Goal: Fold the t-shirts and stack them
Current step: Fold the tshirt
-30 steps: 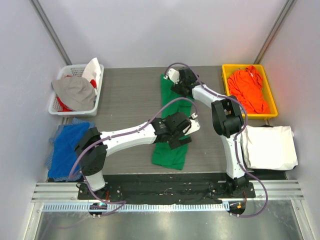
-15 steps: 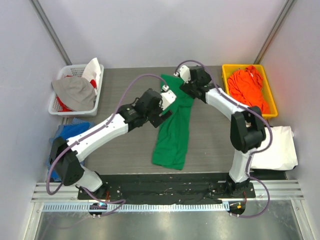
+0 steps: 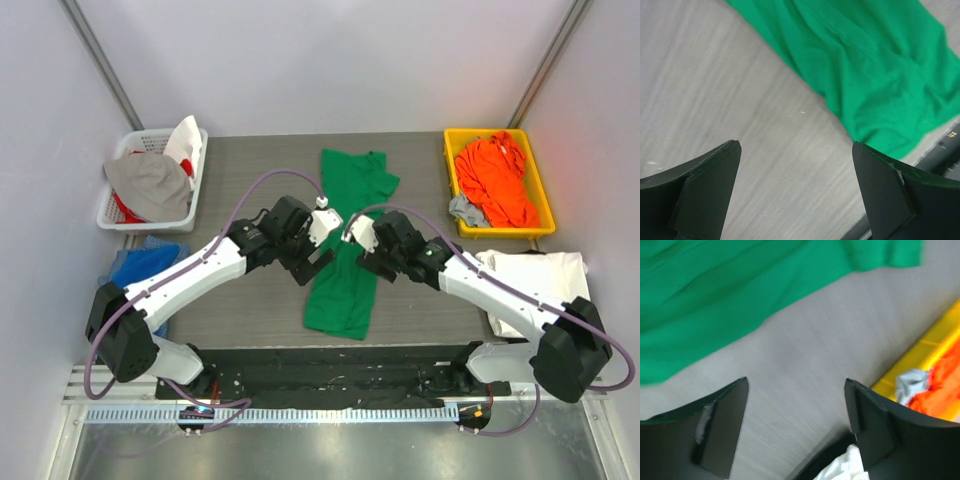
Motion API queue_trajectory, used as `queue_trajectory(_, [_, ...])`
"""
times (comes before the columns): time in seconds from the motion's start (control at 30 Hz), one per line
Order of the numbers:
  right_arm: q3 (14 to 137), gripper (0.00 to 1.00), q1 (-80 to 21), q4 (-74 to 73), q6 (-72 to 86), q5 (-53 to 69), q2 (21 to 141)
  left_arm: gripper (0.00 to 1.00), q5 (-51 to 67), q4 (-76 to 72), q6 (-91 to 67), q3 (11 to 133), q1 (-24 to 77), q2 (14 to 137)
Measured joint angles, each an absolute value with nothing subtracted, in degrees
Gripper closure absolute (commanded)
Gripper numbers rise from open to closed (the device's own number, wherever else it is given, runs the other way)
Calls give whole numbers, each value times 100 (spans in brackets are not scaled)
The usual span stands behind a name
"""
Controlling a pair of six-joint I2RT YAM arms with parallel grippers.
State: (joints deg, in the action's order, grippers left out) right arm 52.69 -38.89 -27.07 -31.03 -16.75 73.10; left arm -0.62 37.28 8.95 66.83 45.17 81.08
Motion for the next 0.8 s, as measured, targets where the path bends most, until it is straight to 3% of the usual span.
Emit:
queue_trajectory(0.5, [4633, 21, -4696, -3524, -2805, -281, 6598, 0, 1938, 4084, 510, 6674, 3470, 9091])
queue_trajectory(0.8, [3898, 22, -4952, -3542, -2812, -191, 6134, 0, 2268, 4145, 600, 6462, 3251, 9126])
